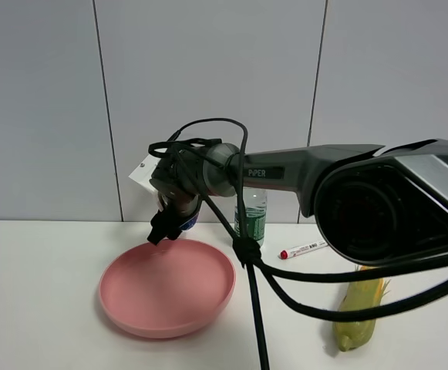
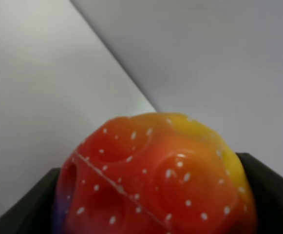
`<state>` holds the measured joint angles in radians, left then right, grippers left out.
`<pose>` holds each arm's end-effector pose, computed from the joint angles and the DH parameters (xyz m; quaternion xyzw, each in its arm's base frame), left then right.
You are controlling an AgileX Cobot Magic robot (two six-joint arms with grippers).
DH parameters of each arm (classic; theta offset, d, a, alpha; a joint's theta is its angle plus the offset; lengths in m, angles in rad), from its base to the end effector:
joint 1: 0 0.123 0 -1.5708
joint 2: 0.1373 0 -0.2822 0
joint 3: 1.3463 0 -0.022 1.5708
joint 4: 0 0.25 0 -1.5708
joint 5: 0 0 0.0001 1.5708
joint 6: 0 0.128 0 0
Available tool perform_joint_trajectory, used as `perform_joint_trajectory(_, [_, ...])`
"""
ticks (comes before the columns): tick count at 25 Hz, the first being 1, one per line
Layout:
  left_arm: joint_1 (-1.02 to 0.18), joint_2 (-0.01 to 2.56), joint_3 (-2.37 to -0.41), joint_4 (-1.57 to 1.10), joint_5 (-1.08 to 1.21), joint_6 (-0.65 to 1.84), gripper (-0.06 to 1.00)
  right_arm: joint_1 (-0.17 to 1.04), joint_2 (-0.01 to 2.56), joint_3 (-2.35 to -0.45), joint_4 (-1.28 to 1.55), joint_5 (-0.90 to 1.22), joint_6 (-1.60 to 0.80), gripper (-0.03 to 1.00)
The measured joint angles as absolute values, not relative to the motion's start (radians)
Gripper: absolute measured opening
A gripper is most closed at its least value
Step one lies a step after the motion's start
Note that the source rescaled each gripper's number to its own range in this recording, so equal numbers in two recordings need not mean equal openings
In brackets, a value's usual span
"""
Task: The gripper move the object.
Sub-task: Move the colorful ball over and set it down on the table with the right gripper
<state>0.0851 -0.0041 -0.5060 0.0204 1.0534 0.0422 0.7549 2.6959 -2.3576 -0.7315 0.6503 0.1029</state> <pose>0.0292 0.0048 0.2628 -0.0186 0.8484 0.0438 0.5272 0.4731 0.3739 0.0866 -0.4698 0.7723 -0.1435 0.4029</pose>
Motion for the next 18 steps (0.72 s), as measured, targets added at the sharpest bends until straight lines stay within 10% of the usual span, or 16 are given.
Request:
perform_joint_trajectory(9, [0.085, -0.004, -0.506, 0.020, 1.053, 0.042, 1.00, 0.755, 2.697, -2.358, -0.722, 0.631, 0.109, 0.09])
perform_joint_trajectory(18, [0.085, -0.004, -0.506, 0.020, 1.053, 0.042, 1.00, 0.754, 2.697, -2.358, -0.721, 0.638, 0.136, 0.48])
